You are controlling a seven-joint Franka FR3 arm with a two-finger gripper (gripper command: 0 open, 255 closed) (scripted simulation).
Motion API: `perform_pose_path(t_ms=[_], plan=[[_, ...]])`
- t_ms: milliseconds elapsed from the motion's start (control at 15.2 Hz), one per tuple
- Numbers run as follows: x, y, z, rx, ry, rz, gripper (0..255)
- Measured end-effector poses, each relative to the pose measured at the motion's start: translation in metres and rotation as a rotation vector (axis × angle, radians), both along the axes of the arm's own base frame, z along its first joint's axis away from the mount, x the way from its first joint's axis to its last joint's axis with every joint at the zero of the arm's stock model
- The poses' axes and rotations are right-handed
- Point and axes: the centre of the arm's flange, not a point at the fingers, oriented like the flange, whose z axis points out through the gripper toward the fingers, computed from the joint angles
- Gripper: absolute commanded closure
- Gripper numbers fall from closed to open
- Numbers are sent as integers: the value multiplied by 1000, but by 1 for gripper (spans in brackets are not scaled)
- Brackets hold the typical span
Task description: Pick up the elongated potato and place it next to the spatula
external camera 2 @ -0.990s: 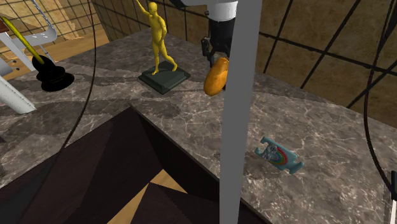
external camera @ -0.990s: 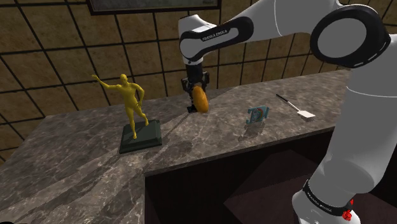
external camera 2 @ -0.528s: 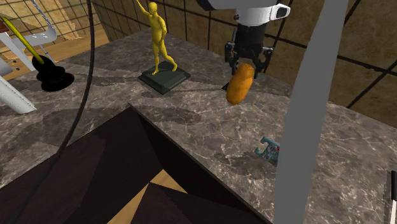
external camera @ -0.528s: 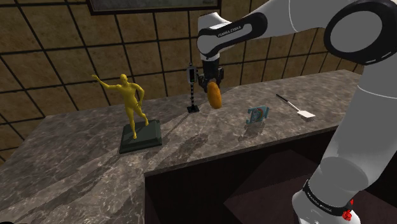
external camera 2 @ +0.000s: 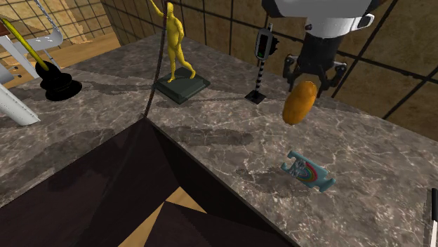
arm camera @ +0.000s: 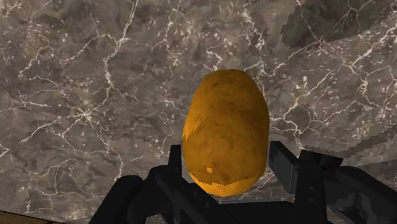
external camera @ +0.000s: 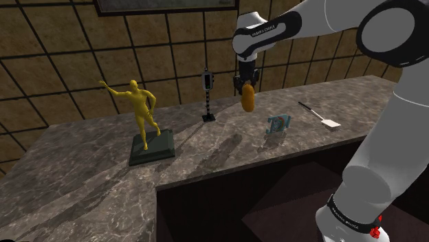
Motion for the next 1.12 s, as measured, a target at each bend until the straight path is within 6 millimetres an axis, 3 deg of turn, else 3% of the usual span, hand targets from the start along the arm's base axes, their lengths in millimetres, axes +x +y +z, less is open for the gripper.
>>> perform_pose_path(t_ms=[924, 1122], plan=[[-50, -181, 1, 1, 0, 0, 255], [-53, -194, -10, 0, 0, 1, 255]])
